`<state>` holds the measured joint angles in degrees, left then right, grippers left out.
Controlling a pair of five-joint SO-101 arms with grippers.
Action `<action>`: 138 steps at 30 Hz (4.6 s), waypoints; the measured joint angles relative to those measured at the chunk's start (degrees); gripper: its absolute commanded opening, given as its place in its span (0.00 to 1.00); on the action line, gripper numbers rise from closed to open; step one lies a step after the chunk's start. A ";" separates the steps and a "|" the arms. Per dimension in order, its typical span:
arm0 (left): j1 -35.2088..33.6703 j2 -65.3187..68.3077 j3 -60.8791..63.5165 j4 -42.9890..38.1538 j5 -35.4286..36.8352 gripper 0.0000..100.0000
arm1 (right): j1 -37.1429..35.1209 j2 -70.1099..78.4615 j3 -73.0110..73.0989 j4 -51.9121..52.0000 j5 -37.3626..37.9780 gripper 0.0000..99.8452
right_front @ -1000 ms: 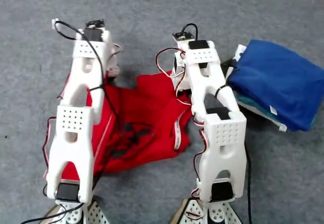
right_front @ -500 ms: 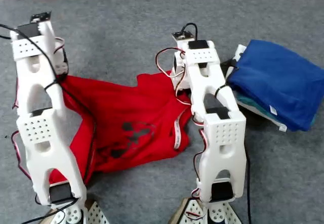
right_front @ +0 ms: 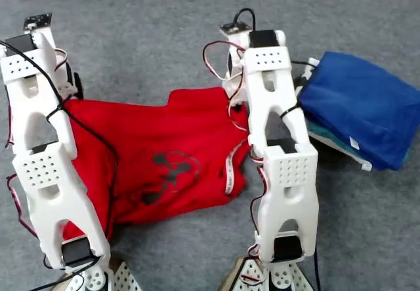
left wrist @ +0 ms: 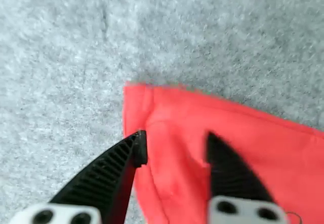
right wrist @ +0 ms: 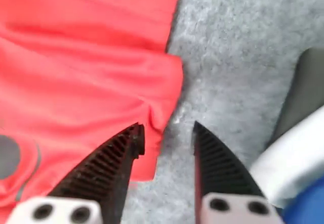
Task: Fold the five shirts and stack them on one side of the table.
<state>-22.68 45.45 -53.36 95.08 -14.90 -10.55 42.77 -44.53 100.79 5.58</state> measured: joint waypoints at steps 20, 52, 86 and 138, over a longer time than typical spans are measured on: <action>-1.14 5.71 -4.75 1.85 7.82 0.29 | -2.11 16.35 -17.58 -10.11 -7.03 0.18; -1.23 14.86 -5.63 -5.19 20.48 0.28 | -1.58 37.80 -44.84 -6.15 -7.65 0.00; -1.85 15.82 -8.70 -5.10 29.54 0.28 | 0.62 35.43 -48.79 -15.91 -7.56 0.01; -1.58 22.24 -24.00 5.10 56.00 0.20 | 2.81 35.43 -48.79 -16.09 -7.56 0.01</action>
<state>-24.26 67.69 -77.36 100.18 41.10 -7.74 78.20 -93.32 84.70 -1.98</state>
